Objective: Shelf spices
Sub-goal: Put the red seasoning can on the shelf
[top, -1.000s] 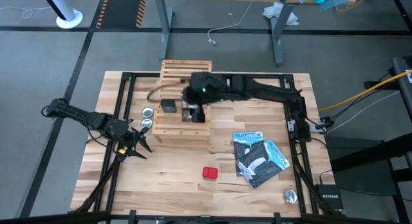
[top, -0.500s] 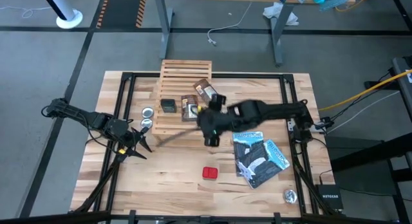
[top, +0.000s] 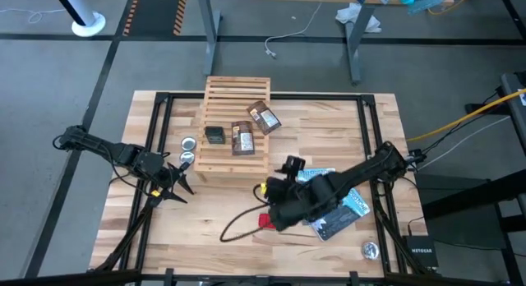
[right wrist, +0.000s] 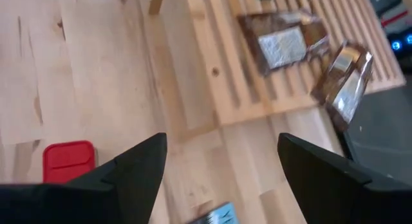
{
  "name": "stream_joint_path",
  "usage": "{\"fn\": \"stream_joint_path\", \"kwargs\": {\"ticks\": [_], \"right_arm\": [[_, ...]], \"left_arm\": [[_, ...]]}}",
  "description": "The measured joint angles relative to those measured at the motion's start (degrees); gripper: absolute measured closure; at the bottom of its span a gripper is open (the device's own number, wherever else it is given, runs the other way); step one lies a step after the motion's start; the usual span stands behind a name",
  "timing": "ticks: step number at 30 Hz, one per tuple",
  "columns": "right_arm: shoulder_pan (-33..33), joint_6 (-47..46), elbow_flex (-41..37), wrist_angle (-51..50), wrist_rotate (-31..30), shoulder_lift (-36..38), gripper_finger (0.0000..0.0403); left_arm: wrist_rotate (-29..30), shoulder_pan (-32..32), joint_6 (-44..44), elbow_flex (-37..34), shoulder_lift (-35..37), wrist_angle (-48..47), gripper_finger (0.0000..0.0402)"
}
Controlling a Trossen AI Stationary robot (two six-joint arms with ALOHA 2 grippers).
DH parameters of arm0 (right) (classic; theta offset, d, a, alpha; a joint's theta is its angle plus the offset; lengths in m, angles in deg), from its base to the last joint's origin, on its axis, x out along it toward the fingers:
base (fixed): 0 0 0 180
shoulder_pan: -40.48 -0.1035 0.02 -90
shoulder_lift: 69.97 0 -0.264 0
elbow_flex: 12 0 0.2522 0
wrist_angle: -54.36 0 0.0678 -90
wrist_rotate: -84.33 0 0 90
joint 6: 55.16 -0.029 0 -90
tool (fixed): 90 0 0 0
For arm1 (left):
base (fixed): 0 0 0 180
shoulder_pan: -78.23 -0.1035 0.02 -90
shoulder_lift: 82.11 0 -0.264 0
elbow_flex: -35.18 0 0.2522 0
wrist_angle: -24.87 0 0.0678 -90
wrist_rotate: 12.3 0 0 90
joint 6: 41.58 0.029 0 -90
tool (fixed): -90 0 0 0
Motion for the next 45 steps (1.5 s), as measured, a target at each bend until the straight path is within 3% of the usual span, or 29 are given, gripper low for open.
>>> {"fn": "stream_joint_path", "kwargs": {"ticks": [5, 12, 23, 31, 45], "right_arm": [[-2.60, -6.40, -5.90, 2.19, -0.17, -0.04, 0.0100], [-3.94, -8.28, -11.99, 9.22, 0.11, -0.10, 0.0100], [-5.23, -13.50, -16.73, 15.05, 7.01, -0.10, 0.0100], [-8.47, -19.62, -22.37, 22.90, 8.23, -0.10, 0.0100], [-9.34, -21.53, -32.17, 33.45, 8.68, -0.06, 0.0100]], "left_arm": [[0.00, -0.02, 0.00, 0.00, 0.00, 0.01, 0.0233], [0.00, -0.02, 0.00, 0.00, 0.00, 0.00, 0.0233], [0.00, -0.02, 0.00, 0.00, 0.00, 0.00, 0.0233], [0.01, -0.02, 0.02, 0.00, 0.00, 0.02, 0.0233], [0.00, -0.02, 0.00, 0.00, 0.02, 0.00, 0.0233]]}}
